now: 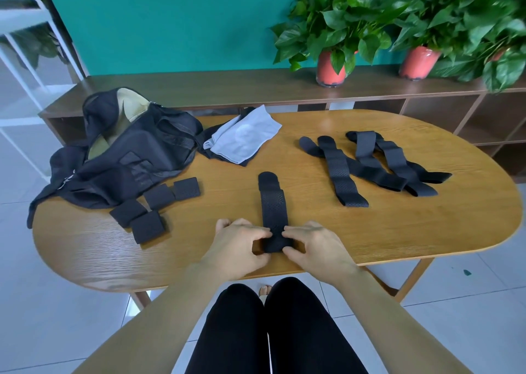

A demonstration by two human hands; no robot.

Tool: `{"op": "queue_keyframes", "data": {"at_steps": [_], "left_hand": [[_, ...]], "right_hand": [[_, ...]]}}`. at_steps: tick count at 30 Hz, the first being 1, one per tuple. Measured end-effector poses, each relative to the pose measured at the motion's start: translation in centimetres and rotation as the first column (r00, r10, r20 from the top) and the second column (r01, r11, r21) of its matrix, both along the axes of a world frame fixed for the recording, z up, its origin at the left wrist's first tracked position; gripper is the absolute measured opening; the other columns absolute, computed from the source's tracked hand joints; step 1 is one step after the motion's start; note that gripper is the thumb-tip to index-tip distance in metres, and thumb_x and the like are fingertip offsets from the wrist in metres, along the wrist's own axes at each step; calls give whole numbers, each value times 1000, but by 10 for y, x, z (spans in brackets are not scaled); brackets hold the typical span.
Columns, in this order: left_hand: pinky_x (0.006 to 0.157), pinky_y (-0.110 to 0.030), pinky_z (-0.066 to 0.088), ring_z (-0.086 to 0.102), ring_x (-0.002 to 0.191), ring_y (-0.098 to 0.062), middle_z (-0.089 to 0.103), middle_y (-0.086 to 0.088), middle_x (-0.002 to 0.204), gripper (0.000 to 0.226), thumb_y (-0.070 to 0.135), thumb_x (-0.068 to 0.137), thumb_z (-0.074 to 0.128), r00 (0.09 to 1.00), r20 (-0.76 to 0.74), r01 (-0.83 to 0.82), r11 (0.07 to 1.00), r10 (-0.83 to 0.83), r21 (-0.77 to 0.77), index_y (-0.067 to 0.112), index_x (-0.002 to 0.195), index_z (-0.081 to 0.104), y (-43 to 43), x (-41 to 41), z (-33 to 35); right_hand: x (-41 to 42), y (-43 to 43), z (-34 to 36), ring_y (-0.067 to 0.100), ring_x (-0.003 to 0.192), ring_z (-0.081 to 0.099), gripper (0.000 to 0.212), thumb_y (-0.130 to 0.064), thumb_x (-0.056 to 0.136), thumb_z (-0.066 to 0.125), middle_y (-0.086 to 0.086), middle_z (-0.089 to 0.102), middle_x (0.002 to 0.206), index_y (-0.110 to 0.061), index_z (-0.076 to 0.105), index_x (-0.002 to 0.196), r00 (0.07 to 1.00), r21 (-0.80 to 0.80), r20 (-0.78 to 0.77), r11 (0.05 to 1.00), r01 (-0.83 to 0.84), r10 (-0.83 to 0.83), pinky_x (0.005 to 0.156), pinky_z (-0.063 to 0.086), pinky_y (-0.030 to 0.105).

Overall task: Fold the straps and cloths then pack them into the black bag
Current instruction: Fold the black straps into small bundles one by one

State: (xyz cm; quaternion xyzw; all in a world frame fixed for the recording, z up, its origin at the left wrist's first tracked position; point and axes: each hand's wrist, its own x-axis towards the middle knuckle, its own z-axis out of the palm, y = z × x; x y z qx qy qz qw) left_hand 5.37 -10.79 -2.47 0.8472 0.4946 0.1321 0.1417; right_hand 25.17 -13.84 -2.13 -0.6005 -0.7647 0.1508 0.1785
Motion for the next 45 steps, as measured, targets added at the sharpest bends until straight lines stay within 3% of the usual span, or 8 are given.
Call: {"op": "queue_keyframes", "data": {"at_steps": [6, 13, 18, 22, 24, 28, 34, 45], "left_hand": [[77, -31, 14, 54, 90, -10, 66, 11, 85, 20, 39, 98, 45, 978, 126, -159, 985, 166, -68, 36, 101, 64, 7, 8, 7], [60, -36, 38, 46, 52, -22, 47, 3, 49, 42, 29, 93, 57, 878, 327, -324, 937, 349, -131, 16, 56, 45, 21, 21, -4], [53, -40, 44, 59, 59, -31, 60, -16, 60, 41, 23, 91, 59, 858, 341, -346, 923, 385, -171, 3, 58, 47, 28, 23, -12], [55, -30, 42, 50, 57, -15, 56, -2, 64, 30, 23, 90, 62, 886, 260, -371, 924, 383, -95, 11, 65, 49, 31, 28, -10], [64, -26, 48, 59, 73, -14, 61, 1, 81, 10, 24, 89, 63, 895, 244, -372, 926, 374, -56, 15, 85, 60, 32, 30, -9], [83, -29, 51, 61, 98, -19, 56, -3, 117, 44, 23, 92, 61, 894, 222, -397, 918, 389, -9, 17, 135, 52, 30, 31, -11], [82, -37, 34, 55, 109, -18, 68, 9, 111, 28, 12, 82, 69, 983, 35, -182, 938, 180, 296, 25, 106, 73, 34, 24, -18], [108, -32, 10, 32, 131, -4, 47, 20, 140, 42, 43, 91, 52, 999, -40, 14, 998, -12, 54, 33, 131, 55, 27, 0, -2]], "right_hand": [[-4, 12, 10, 9, 90, 62, 29, -36, 92, 57, -5, 69, 96, -26, 65, 118, 950, -84, -271, 987, 136, -154, 83, 50, 30], [-22, 31, -6, 16, 57, 53, 18, -24, 92, 59, 0, 61, 61, -18, 67, 77, 836, -57, -393, 918, 393, -383, 56, 47, 32], [-29, 40, -8, 15, 58, 52, 20, -24, 93, 56, -2, 59, 63, -18, 67, 77, 843, -91, -306, 895, 437, -442, 54, 42, 26], [-31, 44, -9, 15, 73, 60, 15, -27, 93, 56, -4, 67, 81, -22, 70, 91, 852, -76, -252, 887, 456, -459, 64, 51, 28], [-32, 45, -10, 13, 81, 60, 15, -28, 93, 56, -6, 68, 90, -24, 70, 98, 854, -57, -240, 885, 462, -462, 69, 51, 29], [-33, 48, -12, 12, 84, 60, 16, -30, 92, 56, -7, 67, 93, -25, 69, 100, 865, -28, -182, 882, 471, -468, 67, 49, 26], [-32, 52, -11, 9, 77, 58, 9, -32, 90, 58, -11, 64, 87, -26, 61, 97, 864, -64, -167, 879, 472, -476, 59, 42, 23], [-24, 28, -15, 2, 101, 48, 29, -20, 82, 61, -17, 56, 107, -28, 64, 110, 915, -3, -316, 965, 262, -249, 78, 41, 17]]}}
